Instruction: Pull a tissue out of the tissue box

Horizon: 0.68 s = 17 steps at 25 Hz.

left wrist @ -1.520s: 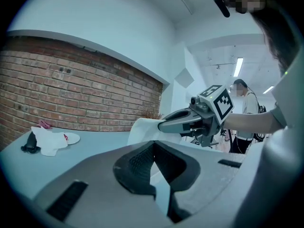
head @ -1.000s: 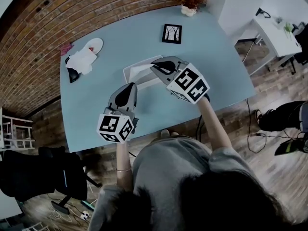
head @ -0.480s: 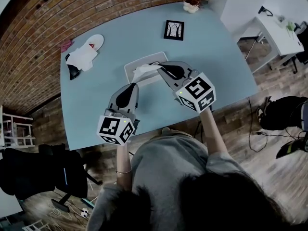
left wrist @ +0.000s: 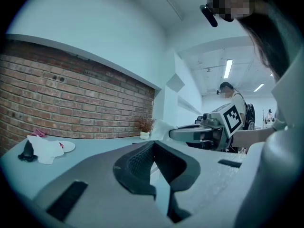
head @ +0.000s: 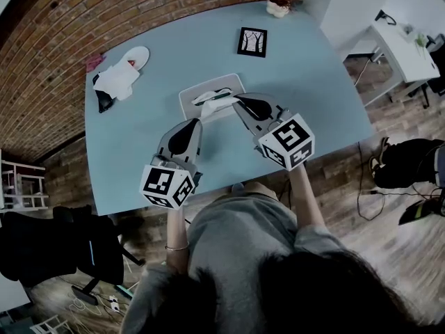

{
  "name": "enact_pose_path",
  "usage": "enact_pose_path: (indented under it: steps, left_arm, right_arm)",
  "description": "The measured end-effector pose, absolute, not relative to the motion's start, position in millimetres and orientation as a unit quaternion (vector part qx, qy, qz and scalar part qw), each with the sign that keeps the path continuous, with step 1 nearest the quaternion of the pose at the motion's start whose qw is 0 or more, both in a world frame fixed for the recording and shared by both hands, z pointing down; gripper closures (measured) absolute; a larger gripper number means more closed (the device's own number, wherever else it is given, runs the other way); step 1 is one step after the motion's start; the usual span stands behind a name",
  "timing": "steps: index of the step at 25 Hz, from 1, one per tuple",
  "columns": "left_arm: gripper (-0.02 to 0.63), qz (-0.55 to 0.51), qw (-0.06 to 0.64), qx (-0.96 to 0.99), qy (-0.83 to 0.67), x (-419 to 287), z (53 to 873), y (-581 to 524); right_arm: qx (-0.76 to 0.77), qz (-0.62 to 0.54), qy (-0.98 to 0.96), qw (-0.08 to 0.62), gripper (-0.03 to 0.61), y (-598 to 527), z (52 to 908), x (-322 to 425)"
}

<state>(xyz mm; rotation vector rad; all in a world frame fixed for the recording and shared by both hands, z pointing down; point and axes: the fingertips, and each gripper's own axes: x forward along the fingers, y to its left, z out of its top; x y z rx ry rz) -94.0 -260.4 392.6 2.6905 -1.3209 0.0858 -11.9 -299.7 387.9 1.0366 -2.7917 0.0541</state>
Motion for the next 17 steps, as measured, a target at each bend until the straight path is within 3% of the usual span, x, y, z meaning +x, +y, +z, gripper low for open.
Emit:
enact_pose_path:
  steps: [17]
  left_arm:
    - [0.611,0.035,0.070,0.893,-0.443,-92.5,395.4,-263.4]
  right_arm:
    - [0.342,0.013,-0.936,0.079,0.577,-304.2,387.9,-11.3]
